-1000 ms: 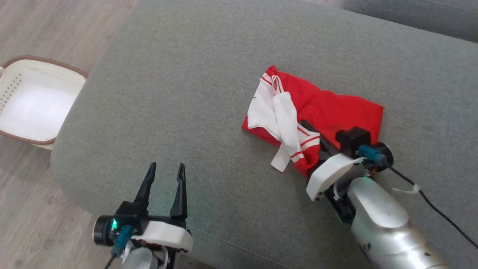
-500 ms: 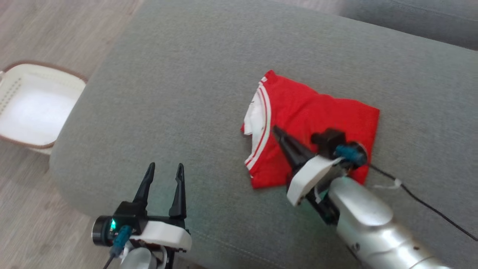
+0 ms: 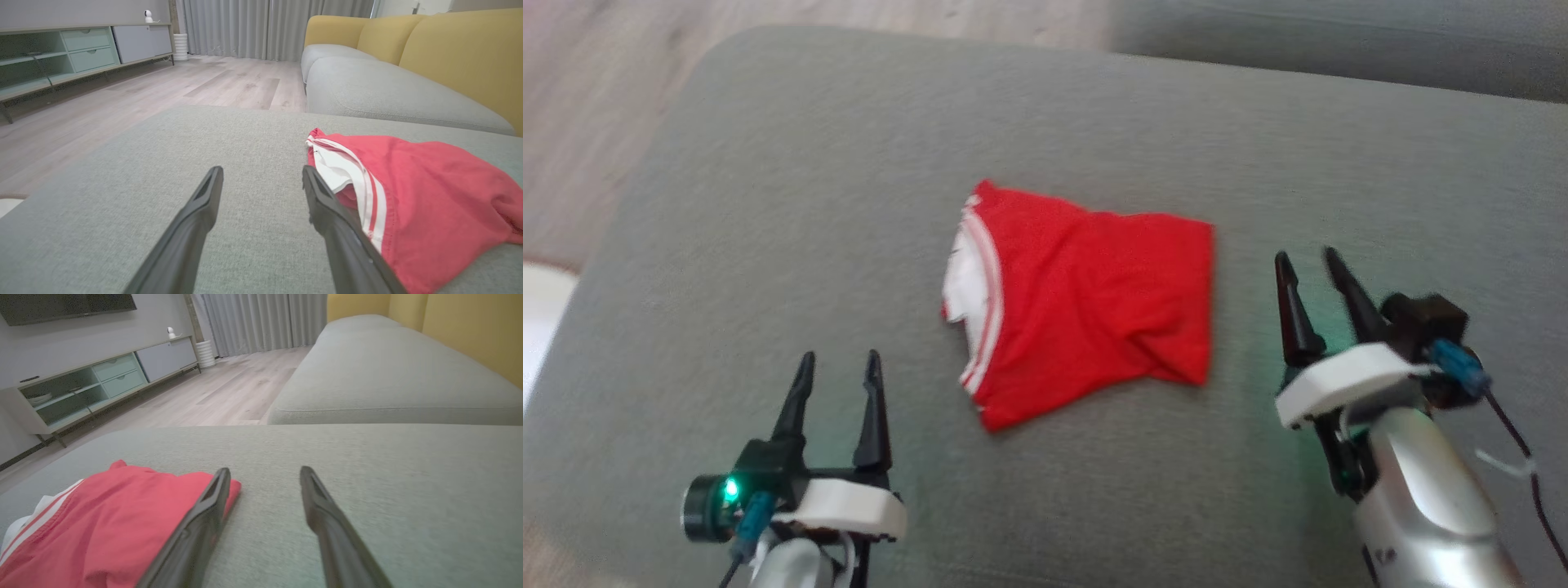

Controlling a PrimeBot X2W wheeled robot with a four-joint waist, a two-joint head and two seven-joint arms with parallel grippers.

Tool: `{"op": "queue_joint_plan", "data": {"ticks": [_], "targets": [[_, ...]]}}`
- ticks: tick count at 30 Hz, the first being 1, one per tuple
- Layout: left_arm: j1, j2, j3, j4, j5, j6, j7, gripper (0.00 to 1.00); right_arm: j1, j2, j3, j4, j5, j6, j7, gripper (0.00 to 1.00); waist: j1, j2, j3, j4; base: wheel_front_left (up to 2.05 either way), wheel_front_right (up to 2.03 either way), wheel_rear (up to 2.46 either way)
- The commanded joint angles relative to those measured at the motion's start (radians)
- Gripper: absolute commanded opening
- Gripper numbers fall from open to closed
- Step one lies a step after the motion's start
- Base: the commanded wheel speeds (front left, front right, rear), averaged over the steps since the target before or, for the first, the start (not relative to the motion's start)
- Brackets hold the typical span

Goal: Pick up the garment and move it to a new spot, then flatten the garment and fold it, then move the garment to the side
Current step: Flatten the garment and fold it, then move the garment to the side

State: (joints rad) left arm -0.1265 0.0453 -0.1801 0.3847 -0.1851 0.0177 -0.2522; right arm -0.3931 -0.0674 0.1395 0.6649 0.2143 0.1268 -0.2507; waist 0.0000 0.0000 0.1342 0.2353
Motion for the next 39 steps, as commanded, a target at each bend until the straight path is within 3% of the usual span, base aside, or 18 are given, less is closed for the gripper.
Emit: {"op": "queue_joint_plan", "data": {"ticks": [1,12,21,30,39], "targets": [[-0.016,0.005,0.048,-0.027,0.014,0.003,-0.01,1.0,-0.001,0.017,0.0,-0.047,-0.016,0.004,-0.011,1.0,0.0,0.0,-0.03,-0.062,0.0,0.0,0.0],[0.075,0.005,0.154,-0.029,0.069,0.015,-0.01,1.0,0.148,0.017,-0.059,-0.126,-0.047,0.004,-0.011,1.0,0.0,0.0,-0.108,-0.2,0.0,0.0,0.0],[0.14,0.005,0.168,-0.036,0.085,0.015,-0.01,1.0,0.23,0.017,-0.04,-0.132,-0.03,0.004,-0.011,1.0,0.0,0.0,-0.142,-0.22,0.0,0.0,0.0],[0.128,0.005,0.145,-0.037,0.081,0.001,-0.01,1.0,0.215,0.017,0.017,-0.091,-0.009,0.004,-0.011,1.0,0.0,0.0,-0.121,-0.182,0.0,0.0,0.0],[0.061,0.005,0.053,-0.041,0.063,-0.017,-0.01,1.0,-0.007,0.017,0.162,0.066,0.098,0.004,-0.011,1.0,0.0,0.0,-0.012,-0.042,0.0,0.0,0.0]]}}
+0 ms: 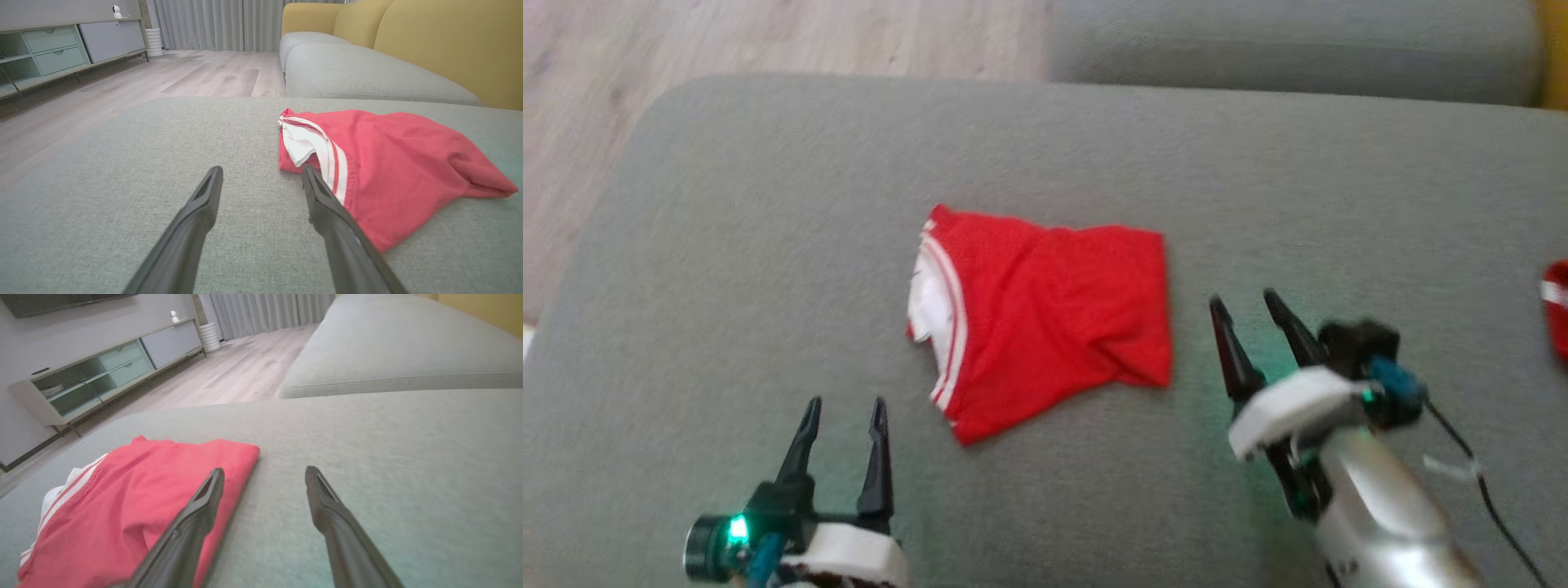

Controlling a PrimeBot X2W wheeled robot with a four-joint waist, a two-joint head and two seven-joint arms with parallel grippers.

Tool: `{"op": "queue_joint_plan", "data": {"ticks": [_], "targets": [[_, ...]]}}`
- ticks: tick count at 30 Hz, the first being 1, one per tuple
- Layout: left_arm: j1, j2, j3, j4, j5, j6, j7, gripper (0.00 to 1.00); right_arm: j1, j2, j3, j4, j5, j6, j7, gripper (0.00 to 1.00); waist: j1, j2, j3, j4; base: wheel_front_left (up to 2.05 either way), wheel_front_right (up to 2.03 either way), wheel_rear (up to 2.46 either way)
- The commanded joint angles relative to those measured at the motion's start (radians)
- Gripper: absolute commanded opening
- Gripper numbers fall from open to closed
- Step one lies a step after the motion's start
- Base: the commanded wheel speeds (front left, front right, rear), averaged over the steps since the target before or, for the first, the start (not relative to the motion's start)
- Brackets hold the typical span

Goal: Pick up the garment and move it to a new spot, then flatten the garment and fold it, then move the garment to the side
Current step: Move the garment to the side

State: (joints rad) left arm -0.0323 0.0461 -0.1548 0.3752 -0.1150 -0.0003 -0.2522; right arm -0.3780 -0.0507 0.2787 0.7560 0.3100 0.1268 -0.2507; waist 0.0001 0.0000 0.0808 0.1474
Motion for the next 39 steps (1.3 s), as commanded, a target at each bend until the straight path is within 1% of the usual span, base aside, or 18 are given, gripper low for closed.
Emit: {"op": "queue_joint_plan", "data": {"ticks": [1,5,8,13,20,26,27,32,35,36,37,38,39], "targets": [[-0.038,0.004,0.022,-0.03,-0.008,0.001,-0.01,1.0,-0.048,0.0,0.04,0.003,0.015,0.004,-0.011,1.0,-0.0001,0.0,0.051,0.061,0.0,0.0,0.0],[-0.053,0.004,0.007,-0.024,-0.015,0.002,-0.01,1.0,-0.137,0.0,0.083,0.117,0.067,0.004,-0.011,1.0,-0.0001,0.0,0.081,0.113,0.0,0.0,0.0],[-0.062,0.004,-0.003,-0.023,-0.02,0.003,-0.01,1.0,-0.174,0.0,0.098,0.194,0.118,0.004,-0.011,1.0,-0.0001,0.0,0.093,0.139,0.0,0.0,0.0],[-0.076,0.004,-0.012,-0.029,-0.027,0.006,-0.01,1.0,-0.193,0.0,0.144,0.256,0.234,0.004,-0.011,1.0,-0.0001,0.0,0.11,0.162,0.0,0.0,0.0],[-0.104,0.004,-0.032,-0.043,-0.027,0.007,-0.01,1.0,-0.221,0.001,0.266,0.264,0.422,0.004,0.006,1.0,-0.0001,0.0,0.135,0.179,0.0,0.0,0.0],[-0.107,0.004,-0.045,-0.049,-0.033,0.012,-0.01,1.0,-0.227,0.001,0.364,0.244,0.593,0.004,0.034,1.0,-0.0001,0.0,0.137,0.194,0.0,0.0,0.0],[-0.107,0.004,-0.045,-0.049,-0.033,0.012,-0.01,1.0,-0.227,0.001,0.364,0.244,0.593,0.004,0.034,1.0,-0.0001,0.0,0.137,0.194,0.0,0.0,0.0],[-0.096,0.004,-0.043,-0.046,-0.036,0.014,-0.01,1.0,-0.222,0.001,0.462,0.22,0.701,0.004,0.041,1.0,-0.0001,0.0,0.13,0.195,0.0,0.0,0.0],[-0.093,0.004,-0.046,-0.043,-0.04,0.016,-0.01,1.0,-0.227,0.001,0.514,0.229,0.738,0.004,0.037,1.0,-0.0001,0.0,0.126,0.194,0.0,0.0,0.0],[-0.093,0.004,-0.047,-0.042,-0.041,0.016,-0.01,1.0,-0.232,0.001,0.527,0.24,0.744,0.004,0.032,0.74,-0.0001,0.0,0.125,0.193,0.0,0.0,0.0],[-0.094,0.004,-0.049,-0.042,-0.043,0.016,-0.01,1.0,-0.239,0.001,0.536,0.254,0.748,0.004,0.025,0.35,-0.0001,0.0,0.124,0.191,0.0,0.0,0.0],[-0.094,0.004,-0.051,-0.042,-0.044,0.016,-0.01,1.0,-0.246,0.001,0.543,0.267,0.751,0.004,0.019,0.0,-0.0001,0.0,0.124,0.189,0.0,0.0,0.0],[-0.095,0.004,-0.051,-0.042,-0.046,0.016,-0.01,1.0,-0.254,0.001,0.549,0.279,0.752,0.004,0.011,0.0,-0.0001,0.0,0.124,0.187,0.0,0.0,0.0]]}}
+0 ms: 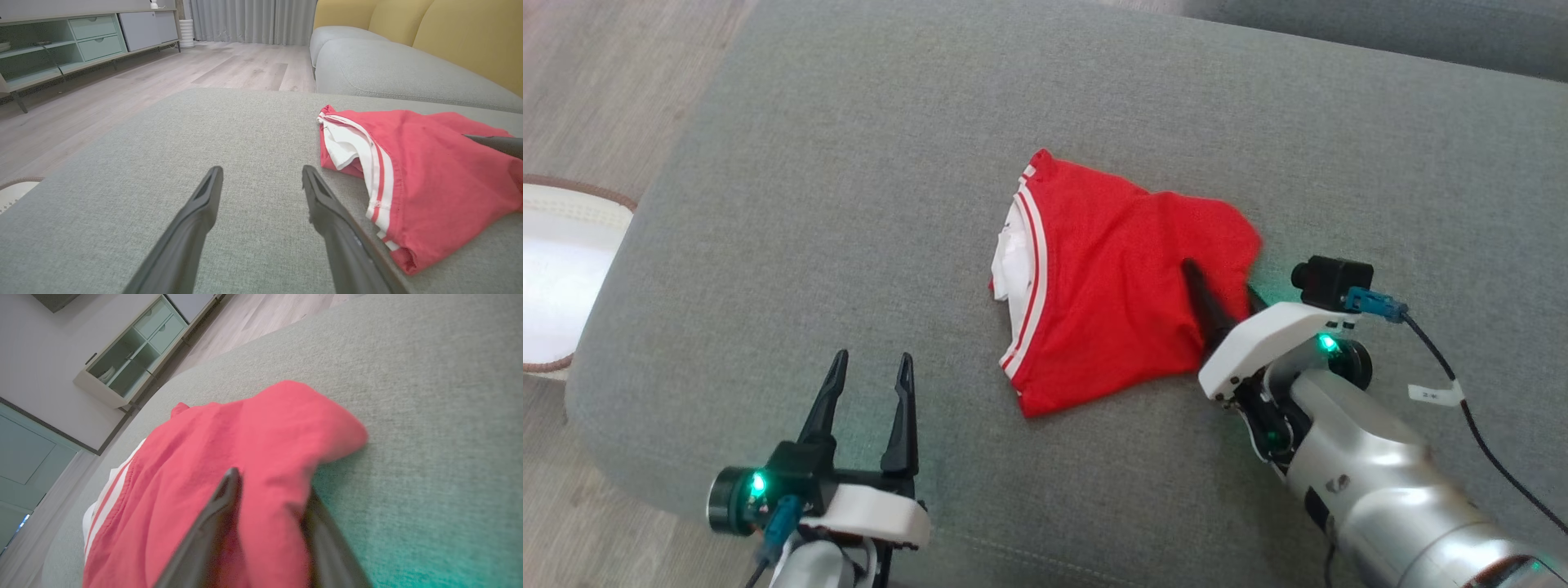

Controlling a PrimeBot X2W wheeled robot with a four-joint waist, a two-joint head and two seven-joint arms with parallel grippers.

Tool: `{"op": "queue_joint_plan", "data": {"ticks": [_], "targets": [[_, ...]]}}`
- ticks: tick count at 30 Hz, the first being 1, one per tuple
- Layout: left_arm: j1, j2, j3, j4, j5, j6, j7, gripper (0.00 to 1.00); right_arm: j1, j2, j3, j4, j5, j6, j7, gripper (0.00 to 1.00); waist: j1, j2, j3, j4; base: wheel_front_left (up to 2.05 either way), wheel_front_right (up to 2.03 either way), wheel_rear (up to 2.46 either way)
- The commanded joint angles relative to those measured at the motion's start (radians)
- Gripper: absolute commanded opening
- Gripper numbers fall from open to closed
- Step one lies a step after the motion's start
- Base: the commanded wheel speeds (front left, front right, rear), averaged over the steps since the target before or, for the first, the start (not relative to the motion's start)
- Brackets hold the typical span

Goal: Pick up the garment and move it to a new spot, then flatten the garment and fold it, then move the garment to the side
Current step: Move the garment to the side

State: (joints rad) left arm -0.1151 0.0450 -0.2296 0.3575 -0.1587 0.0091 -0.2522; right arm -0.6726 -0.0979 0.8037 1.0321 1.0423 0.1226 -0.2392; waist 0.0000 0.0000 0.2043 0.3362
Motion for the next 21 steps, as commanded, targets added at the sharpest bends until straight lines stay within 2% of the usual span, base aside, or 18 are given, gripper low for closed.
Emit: {"op": "queue_joint_plan", "data": {"ticks": [1,4,9,13,21], "targets": [[-0.013,0.005,0.024,-0.025,-0.003,0.007,-0.01,1.0,0.032,0.048,0.025,0.014,0.022,0.008,-0.007,0.0,0.0,0.0,-0.001,-0.006,0.0,0.0,0.0],[-0.009,0.005,0.029,-0.028,0.0,0.008,-0.01,1.0,0.009,0.048,0.017,0.036,0.024,0.008,-0.02,0.0,0.0,0.0,-0.009,-0.028,0.0,0.0,0.0],[-0.003,0.005,0.042,-0.028,0.014,-0.005,-0.01,1.0,0.0,0.048,-0.1,0.018,-0.036,0.008,-0.022,0.0,0.0,0.0,-0.041,-0.141,0.0,0.0,0.0],[-0.005,0.005,0.04,-0.029,0.017,-0.012,-0.01,1.0,0.035,0.048,-0.158,-0.017,-0.099,0.008,-0.022,0.0,0.0,0.0,-0.063,-0.27,0.0,0.0,0.0],[-0.042,0.005,0.012,-0.036,0.019,-0.021,-0.01,1.0,0.079,0.048,-0.192,-0.074,-0.177,0.008,-0.022,0.0,0.0,0.0,-0.064,-0.541,0.0,0.0,0.0]]}}
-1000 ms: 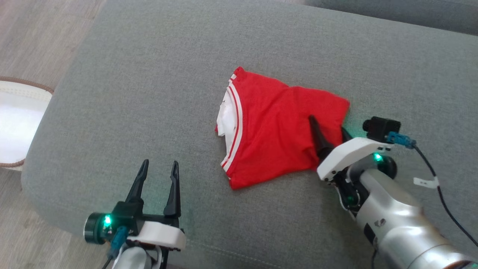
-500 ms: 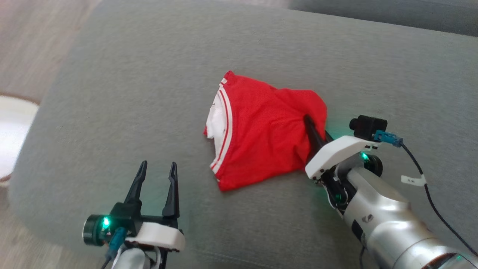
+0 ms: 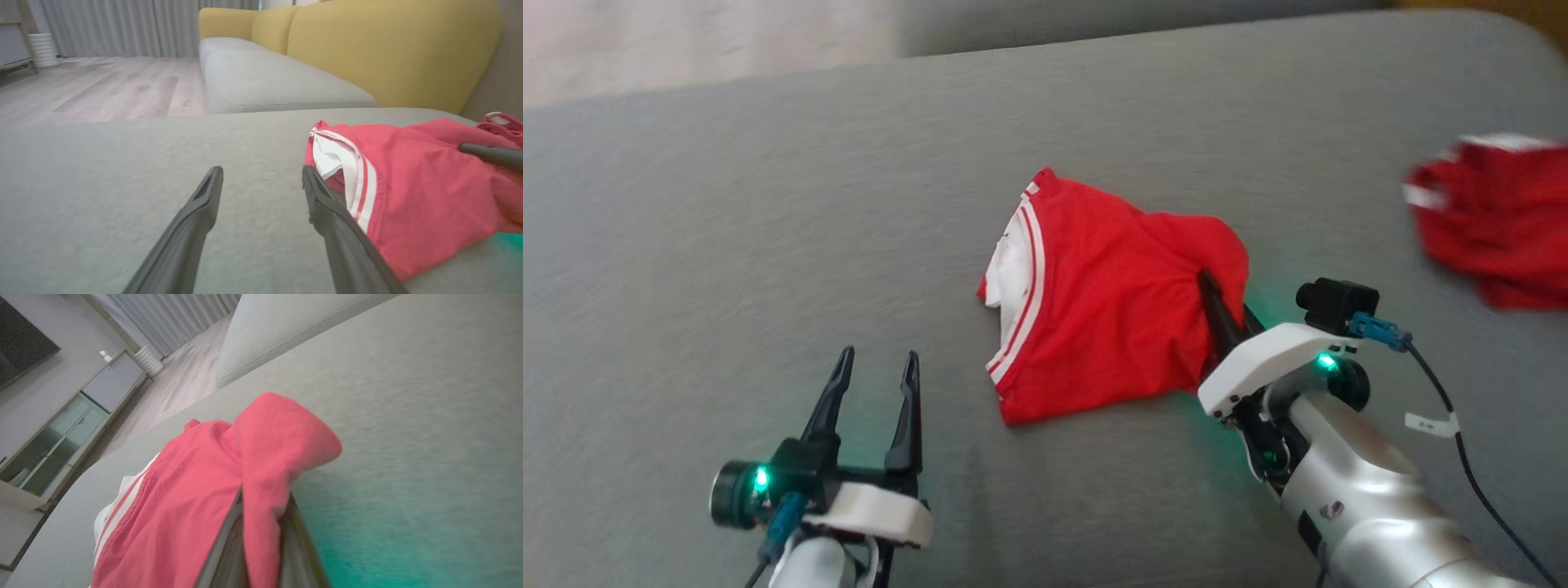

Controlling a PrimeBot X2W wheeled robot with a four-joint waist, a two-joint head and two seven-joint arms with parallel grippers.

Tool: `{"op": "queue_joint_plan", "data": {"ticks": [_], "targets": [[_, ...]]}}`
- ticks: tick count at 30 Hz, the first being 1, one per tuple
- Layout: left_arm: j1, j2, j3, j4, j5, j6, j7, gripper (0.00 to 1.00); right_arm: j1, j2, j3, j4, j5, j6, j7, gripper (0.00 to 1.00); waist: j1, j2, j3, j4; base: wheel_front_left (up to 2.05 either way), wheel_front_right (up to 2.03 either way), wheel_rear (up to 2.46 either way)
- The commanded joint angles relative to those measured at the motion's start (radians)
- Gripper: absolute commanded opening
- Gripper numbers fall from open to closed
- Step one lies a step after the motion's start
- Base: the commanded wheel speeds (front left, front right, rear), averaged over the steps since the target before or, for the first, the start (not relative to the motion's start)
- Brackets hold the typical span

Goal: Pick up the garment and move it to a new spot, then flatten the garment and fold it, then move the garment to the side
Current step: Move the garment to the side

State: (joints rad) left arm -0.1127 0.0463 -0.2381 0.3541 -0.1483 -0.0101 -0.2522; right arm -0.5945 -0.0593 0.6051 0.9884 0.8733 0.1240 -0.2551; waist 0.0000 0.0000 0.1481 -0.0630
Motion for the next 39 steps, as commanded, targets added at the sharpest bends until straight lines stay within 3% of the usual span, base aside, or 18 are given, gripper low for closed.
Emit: {"op": "queue_joint_plan", "data": {"ticks": [1,5,9,16,32,38,39], "targets": [[-0.048,0.004,0.017,-0.032,0.008,-0.003,-0.01,1.0,0.005,0.009,0.005,-0.035,-0.015,0.007,-0.007,0.0,0.0,0.0,-0.007,-0.168,0.0,0.0,0.0],[-0.057,0.004,0.014,-0.032,0.009,-0.005,-0.01,1.0,0.02,0.009,0.01,-0.054,-0.034,0.007,-0.007,0.0,0.0,0.0,0.004,-0.267,0.0,0.0,0.0],[-0.067,0.004,-0.001,-0.03,0.004,-0.009,-0.01,1.0,0.02,0.009,0.0,-0.048,-0.079,0.007,-0.007,0.0,0.0,0.0,0.018,-0.321,0.0,0.0,0.0],[-0.069,0.004,-0.017,-0.024,0.001,-0.013,-0.01,1.0,-0.065,-0.015,-0.033,0.012,-0.241,0.007,-0.007,0.0,0.0,0.0,0.038,-0.286,0.0,0.0,0.0],[-0.072,0.004,-0.004,-0.017,0.013,-0.031,-0.01,1.0,-0.446,-0.405,-0.118,0.263,-0.625,0.007,0.026,0.0,0.0,0.0,0.114,-0.106,0.0,0.0,0.0],[-0.091,0.004,-0.007,-0.022,0.012,-0.031,-0.01,1.0,-0.505,-0.498,-0.179,0.292,-0.742,0.007,0.076,0.0,0.0,0.0,0.139,-0.087,0.0,0.0,0.0],[-0.093,0.004,-0.007,-0.022,0.012,-0.031,-0.01,1.0,-0.51,-0.509,-0.196,0.294,-0.76,0.007,0.081,0.13,0.0,0.0,0.142,-0.086,0.0,0.0,0.0]]}}
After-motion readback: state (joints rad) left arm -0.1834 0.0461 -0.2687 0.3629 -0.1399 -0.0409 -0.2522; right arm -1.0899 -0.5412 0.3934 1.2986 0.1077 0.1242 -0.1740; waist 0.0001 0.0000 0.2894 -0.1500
